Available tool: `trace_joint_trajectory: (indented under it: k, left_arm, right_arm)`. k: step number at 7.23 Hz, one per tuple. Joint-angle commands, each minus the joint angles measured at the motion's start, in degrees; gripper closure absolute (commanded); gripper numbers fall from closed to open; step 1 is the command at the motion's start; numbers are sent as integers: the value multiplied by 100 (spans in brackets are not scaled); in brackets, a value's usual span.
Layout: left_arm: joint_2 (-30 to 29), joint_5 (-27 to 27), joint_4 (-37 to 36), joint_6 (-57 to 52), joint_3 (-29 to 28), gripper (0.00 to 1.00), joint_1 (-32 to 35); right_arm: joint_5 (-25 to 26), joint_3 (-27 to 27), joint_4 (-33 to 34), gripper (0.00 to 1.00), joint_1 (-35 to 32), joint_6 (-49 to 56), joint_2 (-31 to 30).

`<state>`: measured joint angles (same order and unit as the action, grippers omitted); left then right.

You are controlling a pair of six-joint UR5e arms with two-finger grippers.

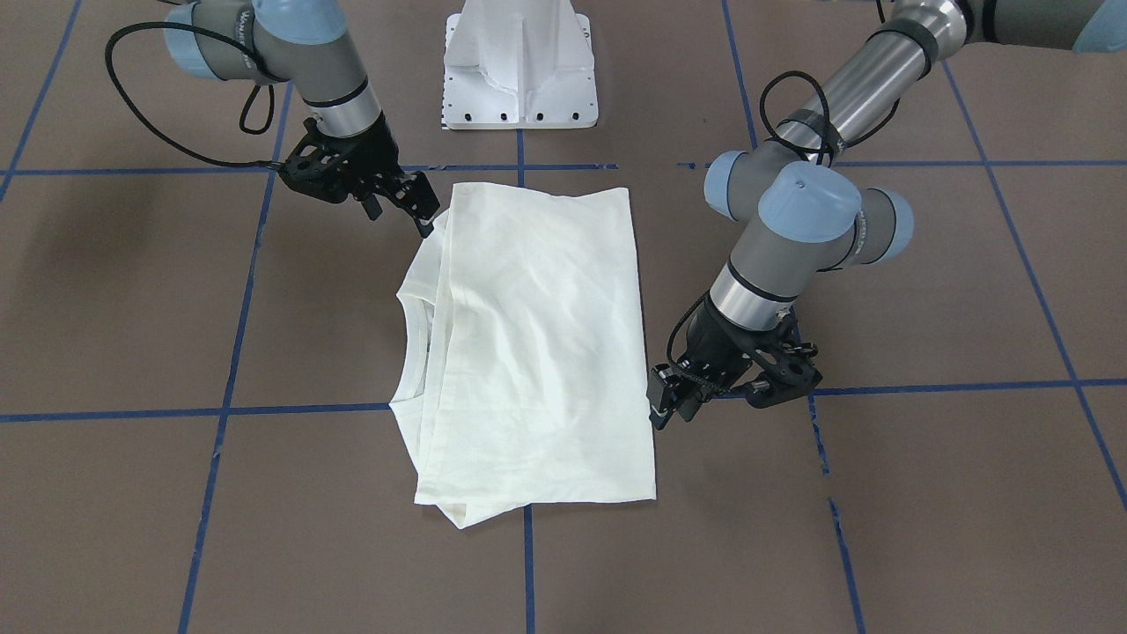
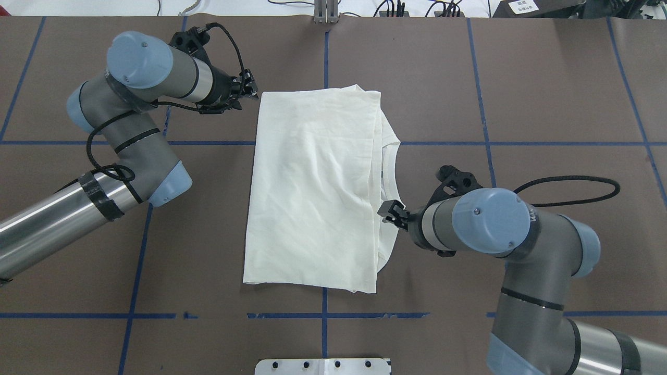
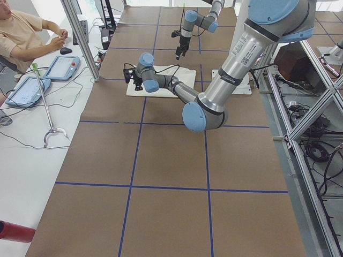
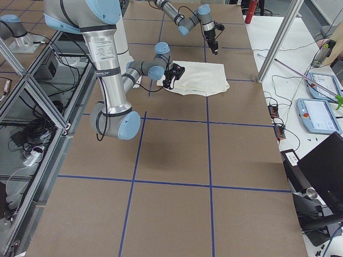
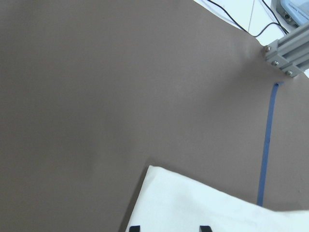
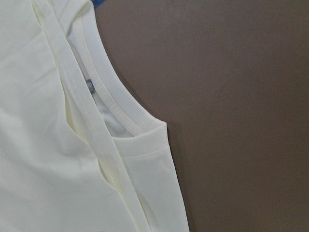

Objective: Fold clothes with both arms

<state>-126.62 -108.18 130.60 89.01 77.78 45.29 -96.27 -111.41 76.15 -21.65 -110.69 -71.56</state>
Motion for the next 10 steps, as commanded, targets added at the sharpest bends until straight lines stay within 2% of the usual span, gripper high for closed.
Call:
trace_joint_trajectory:
  k: [1,2,3,5,6,7,8,10]
  left_arm:
    - [102,-45,-35,11,150,46,6]
    - [111,-45,-35,12,150,45,6]
    - [146,-37,-35,12,150,44,6]
    - [146,-45,-35,12,150,43,6]
    - [146,-45,-35,12,150,43,6]
    - [146,-45,-35,12,150,43,6]
    - [146,-45,-35,12,150,43,-2]
    - [138,-45,-35,12,150,43,-3]
  right_arm:
    - [362,399,40,1,581,-734,308]
    - [372,523,40,2,652,-770,318]
    - [503,568,40,16,679,-1109,388]
    - [522,804,40,28,679,-1165,659]
    - [522,805,40,45,671,-1174,652]
    - [522,753,40,80,662,-1174,608]
    - [522,709,40,100,662,-1174,608]
    - [600,674,40,100,697,-1165,564]
